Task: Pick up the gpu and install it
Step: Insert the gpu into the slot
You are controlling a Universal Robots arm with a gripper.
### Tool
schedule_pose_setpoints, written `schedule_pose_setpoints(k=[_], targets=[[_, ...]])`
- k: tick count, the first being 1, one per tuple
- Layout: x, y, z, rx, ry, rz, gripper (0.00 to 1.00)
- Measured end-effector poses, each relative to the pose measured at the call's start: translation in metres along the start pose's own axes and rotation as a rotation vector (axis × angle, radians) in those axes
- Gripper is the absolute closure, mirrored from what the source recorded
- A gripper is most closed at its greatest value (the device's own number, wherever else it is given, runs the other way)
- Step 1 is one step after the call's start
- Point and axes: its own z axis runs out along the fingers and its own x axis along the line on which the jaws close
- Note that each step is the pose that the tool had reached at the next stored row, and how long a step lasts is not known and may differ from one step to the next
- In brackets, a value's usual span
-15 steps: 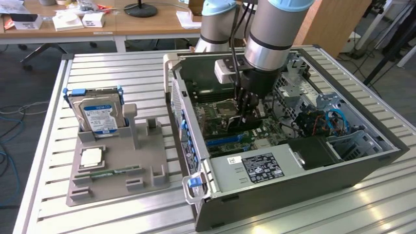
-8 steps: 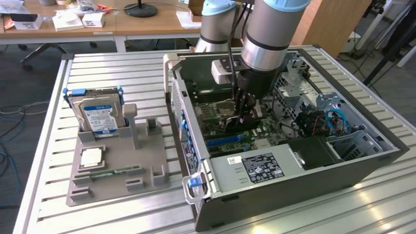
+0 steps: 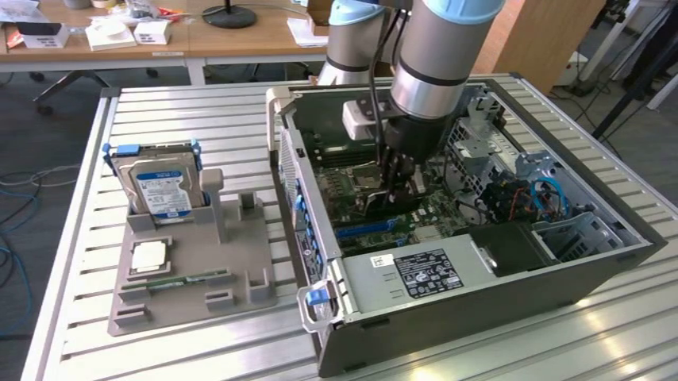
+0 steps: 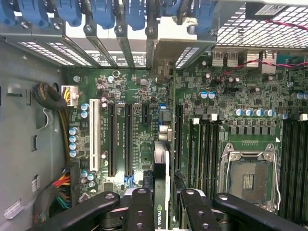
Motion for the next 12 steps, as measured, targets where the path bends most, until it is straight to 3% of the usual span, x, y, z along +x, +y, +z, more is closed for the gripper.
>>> schedule_pose_setpoints(k=[12], targets=[[0.0001, 0.0018, 0.0041, 0.0002, -0.0003, 0.0, 0.73]])
